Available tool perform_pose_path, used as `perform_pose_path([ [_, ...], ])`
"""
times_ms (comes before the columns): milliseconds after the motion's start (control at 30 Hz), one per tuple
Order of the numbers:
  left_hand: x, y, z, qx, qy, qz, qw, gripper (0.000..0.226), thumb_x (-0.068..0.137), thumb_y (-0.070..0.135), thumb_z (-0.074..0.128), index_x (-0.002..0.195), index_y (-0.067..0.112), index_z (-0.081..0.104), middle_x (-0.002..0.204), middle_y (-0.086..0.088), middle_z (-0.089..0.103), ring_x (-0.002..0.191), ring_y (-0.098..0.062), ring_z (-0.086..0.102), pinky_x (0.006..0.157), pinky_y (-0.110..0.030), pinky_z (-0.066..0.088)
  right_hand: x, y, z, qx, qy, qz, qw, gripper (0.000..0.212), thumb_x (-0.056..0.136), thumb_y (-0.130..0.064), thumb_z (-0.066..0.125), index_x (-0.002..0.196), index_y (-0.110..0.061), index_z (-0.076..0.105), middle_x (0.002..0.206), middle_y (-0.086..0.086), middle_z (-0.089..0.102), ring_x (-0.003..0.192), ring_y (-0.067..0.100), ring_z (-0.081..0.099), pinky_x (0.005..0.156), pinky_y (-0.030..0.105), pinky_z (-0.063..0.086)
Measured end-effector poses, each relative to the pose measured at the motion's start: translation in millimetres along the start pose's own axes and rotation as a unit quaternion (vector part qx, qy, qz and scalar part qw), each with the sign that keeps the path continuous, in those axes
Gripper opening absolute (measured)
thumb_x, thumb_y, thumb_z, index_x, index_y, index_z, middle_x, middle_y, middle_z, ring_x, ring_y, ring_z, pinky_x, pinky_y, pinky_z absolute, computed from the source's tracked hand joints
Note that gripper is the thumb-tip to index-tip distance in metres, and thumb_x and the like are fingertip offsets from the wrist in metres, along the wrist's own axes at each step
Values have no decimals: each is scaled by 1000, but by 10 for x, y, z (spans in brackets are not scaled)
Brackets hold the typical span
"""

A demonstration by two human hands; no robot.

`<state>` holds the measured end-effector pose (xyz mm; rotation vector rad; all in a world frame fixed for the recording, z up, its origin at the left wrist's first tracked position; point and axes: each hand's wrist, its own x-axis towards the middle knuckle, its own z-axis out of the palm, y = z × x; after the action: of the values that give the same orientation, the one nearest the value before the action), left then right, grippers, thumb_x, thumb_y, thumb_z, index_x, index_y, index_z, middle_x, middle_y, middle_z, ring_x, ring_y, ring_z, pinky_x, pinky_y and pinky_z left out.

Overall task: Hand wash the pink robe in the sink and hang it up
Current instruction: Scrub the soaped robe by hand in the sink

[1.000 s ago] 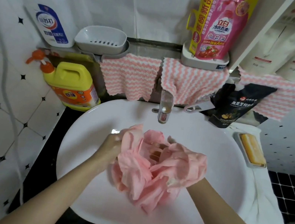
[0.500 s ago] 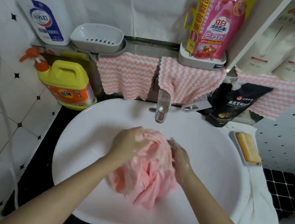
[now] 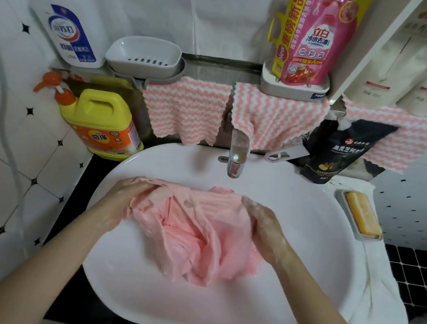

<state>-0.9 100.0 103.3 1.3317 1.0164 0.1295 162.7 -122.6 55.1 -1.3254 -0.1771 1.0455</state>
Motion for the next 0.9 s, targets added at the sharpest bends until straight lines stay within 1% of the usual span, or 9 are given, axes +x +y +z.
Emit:
perform_pose_path([
  [133, -164, -30, 34, 15, -5, -16, 1000, 25, 76, 16, 57, 92, -2, 61, 54, 1, 65, 51, -12, 63, 47, -17, 44, 105, -108, 59, -90, 95, -46, 990, 16, 92, -16, 61, 101, -6, 70, 102, 10, 71, 88, 18, 65, 80, 22, 52],
  [233, -137, -48, 123, -2, 60, -23, 998, 28, 92, -3, 41, 112, -17, 55, 68, -12, 55, 60, -24, 49, 35, -9, 36, 105, 9, 159, -339, 256, -190, 885, 8, 85, -20, 67, 90, -25, 64, 90, -5, 62, 83, 14, 59, 76, 30, 49],
  [300, -113, 29, 182, -7, 55, -4, 998, 23, 94, 1, 45, 100, -4, 66, 75, -5, 62, 65, -18, 56, 42, -8, 40, -41, 130, 370, -339, 237, -243, 877, 6, 82, -35, 64, 80, -30, 60, 80, -11, 60, 76, 10, 58, 72, 31, 48],
  [400, -106, 116, 228, -34, 4, -10, 999, 14, 71, 32, 69, 76, 20, 76, 78, 4, 71, 79, -18, 64, 71, -26, 45, -167, 444, 699, -434, 112, -164, 879, 30, 77, -54, 61, 95, -30, 60, 88, -12, 61, 81, 9, 57, 71, 30, 48],
  [567, -24, 109, 93, -42, 39, 42, 997, 5, 86, 13, 62, 87, 13, 67, 79, 2, 70, 82, -23, 64, 64, -26, 45, -130, 297, 399, -156, 56, -106, 980, 11, 84, -19, 60, 84, -10, 55, 72, -7, 52, 63, 1, 47, 61, 17, 39],
  [667, -106, 108, 52, -4, 0, 67, 998, 22, 79, 4, 69, 69, 13, 52, 51, 4, 58, 52, -15, 58, 39, -13, 36, -179, 2, 148, -69, -29, -100, 992, 14, 82, -25, 57, 80, -11, 53, 68, -12, 56, 63, 1, 49, 58, 16, 39],
  [767, -208, 83, 82, 161, -86, 46, 982, 24, 77, 15, 74, 73, 13, 50, 46, 8, 53, 38, -4, 47, 36, -14, 28, -118, -206, 17, 59, -105, -71, 990, 42, 82, -31, 68, 103, 4, 57, 93, 5, 65, 85, 13, 59, 73, 22, 50],
  [833, -290, 106, 76, 186, -177, 6, 966, 22, 66, 16, 75, 80, 12, 57, 55, 12, 63, 54, -3, 57, 47, -17, 39, -17, -225, -10, 83, -78, -43, 993, 43, 85, -25, 66, 112, 8, 57, 100, 14, 63, 92, 23, 58, 80, 28, 50],
  [900, -387, 133, 97, 95, -270, -14, 958, 33, 52, 10, 69, 85, 12, 67, 68, 4, 68, 62, -10, 63, 56, -18, 46, 124, -143, 21, 20, 23, -45, 999, 11, 86, -13, 66, 91, -4, 66, 85, 10, 63, 84, 23, 55, 73, 28, 47],
])
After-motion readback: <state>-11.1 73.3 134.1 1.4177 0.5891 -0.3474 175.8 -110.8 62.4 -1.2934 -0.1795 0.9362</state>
